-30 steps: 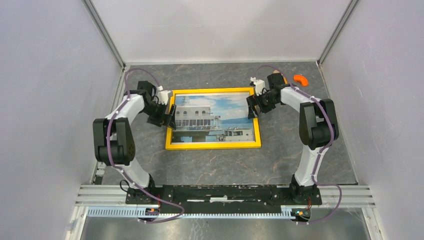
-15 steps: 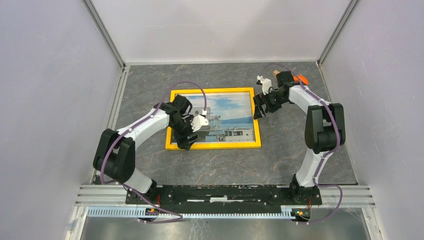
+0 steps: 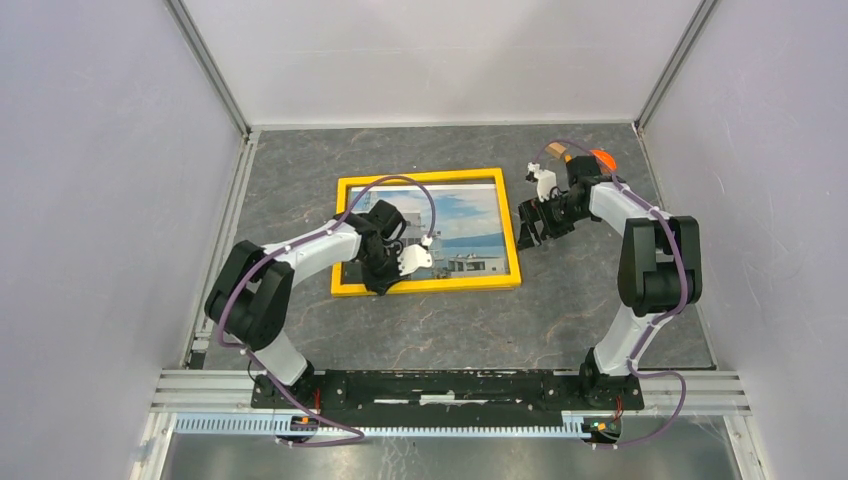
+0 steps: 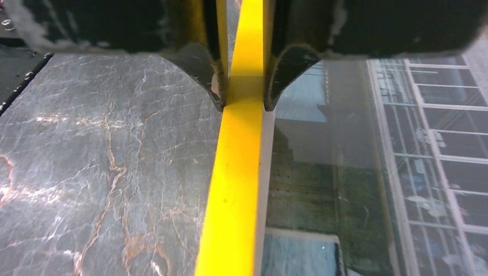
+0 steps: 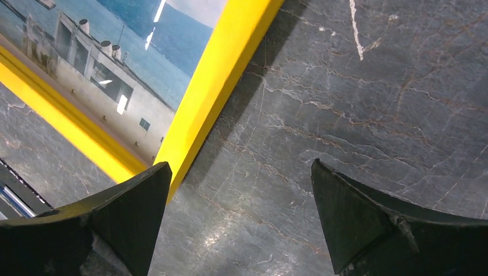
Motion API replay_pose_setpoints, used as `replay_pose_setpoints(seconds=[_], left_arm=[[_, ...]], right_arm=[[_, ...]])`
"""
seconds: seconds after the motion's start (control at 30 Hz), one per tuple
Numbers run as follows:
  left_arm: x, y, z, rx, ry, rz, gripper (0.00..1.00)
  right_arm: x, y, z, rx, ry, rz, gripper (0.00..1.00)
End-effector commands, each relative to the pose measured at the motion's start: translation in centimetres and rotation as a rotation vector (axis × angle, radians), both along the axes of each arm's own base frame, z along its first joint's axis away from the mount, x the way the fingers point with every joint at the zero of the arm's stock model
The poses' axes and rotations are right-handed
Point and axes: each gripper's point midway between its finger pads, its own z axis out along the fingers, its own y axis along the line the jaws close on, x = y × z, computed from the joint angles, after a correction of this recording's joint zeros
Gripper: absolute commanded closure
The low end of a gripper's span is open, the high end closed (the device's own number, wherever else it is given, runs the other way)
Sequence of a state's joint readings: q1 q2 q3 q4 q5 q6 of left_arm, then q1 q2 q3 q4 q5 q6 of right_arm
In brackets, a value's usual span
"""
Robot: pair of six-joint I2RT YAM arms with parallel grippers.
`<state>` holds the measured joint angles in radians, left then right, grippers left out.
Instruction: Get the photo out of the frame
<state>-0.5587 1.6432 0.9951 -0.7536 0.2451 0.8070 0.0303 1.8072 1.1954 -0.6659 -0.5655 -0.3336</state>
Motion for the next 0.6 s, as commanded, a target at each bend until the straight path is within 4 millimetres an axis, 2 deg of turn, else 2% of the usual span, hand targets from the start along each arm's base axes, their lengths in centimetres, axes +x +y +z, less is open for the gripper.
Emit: replay_pose_setpoints(seconds=[0.0, 0.17, 0.37, 0.57], left_arm=[[1.8, -1.7, 2.2, -0.049, -0.028, -0.012, 0.87], [1.9, -2.2, 3.6, -0.067, -0.009, -0.009, 0.94], [2.4, -1.7, 2.7, -0.037, -0.027, -0.05, 0.95], [4.8, -1.4, 1.2, 0.009, -0.116, -0.014, 0.78]], right_arm=[[1.0, 0.1, 2.0, 0.026, -0.077, -0.009, 0.02], [1.1, 0.0, 2.0, 0.027, -0.076, -0.013, 0.02], [1.1, 0.0, 1.9, 0.031, -0.07, -0.017, 0.02], [0.9, 0.1, 1.7, 0.032, -0.065, -0.016, 0.02]])
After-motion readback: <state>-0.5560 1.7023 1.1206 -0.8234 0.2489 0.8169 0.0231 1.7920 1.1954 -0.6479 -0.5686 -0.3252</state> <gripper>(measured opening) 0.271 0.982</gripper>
